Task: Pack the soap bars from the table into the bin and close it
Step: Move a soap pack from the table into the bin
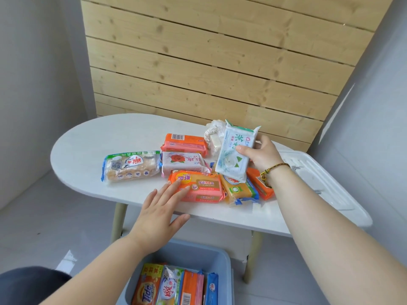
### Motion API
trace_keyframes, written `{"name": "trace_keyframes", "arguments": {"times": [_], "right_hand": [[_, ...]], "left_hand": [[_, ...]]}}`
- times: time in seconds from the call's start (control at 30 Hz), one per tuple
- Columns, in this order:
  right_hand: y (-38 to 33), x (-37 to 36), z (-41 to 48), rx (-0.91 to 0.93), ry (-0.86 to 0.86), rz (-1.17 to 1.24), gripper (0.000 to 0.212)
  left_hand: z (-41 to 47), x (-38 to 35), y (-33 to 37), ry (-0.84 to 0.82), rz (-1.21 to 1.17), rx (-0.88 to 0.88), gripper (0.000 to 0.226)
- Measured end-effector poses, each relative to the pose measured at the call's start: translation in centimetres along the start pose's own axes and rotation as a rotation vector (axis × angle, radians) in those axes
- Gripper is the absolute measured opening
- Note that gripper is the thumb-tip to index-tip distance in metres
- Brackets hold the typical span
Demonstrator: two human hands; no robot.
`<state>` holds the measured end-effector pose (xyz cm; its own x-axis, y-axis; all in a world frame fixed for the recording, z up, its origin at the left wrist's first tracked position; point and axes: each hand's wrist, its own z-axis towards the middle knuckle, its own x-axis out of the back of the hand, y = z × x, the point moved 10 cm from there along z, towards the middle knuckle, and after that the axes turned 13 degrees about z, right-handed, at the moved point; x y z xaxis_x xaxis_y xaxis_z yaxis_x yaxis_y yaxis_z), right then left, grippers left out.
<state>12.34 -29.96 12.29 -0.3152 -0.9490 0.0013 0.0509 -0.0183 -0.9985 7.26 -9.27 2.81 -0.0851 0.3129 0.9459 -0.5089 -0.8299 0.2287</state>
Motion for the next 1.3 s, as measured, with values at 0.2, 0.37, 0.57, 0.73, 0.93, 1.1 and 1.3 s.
{"name": "trace_keyframes", "arguments": {"times": [0.2,0.37,0.57,0.73,0.93,1.1,1.3], "right_hand": [[-2.4,-1.9,-5.3,0.087,-0.171,0.048,0.030],[-0.8,-6.7,-10.9,0.102,-0.437,-0.097,0.043],[8.4,-10.9,-15.0,0.017,-0.628,-0.560,0.047],[16.9,-11.3,-14.7,-0.064,-0.653,-0.934,0.043],[24.8,-8.6,-11.3,-0.183,-0.489,-1.104,0.040],[29.7,-9.5,-10.1,-0.221,-0.554,-1.211,0.038],[33.6,-14.1,-10.2,-0.151,-0.655,-1.226,0.046]], "left_hand": [[-5.7,2.1,-2.3,0.183,-0.150,0.184,0.039],[-7.7,-1.1,-5.7,0.021,-0.188,0.340,0.032],[-10.6,-7.5,-9.6,-0.299,-0.199,0.504,0.035],[-11.1,-12.1,-9.9,-0.473,-0.212,0.547,0.045],[-11.4,-16.3,-10.7,-0.550,-0.219,0.648,0.060],[-12.5,-18.9,-12.1,-0.662,-0.189,0.712,0.061],[-13.0,-20.2,-13.1,-0.684,-0.125,0.688,0.070]]}}
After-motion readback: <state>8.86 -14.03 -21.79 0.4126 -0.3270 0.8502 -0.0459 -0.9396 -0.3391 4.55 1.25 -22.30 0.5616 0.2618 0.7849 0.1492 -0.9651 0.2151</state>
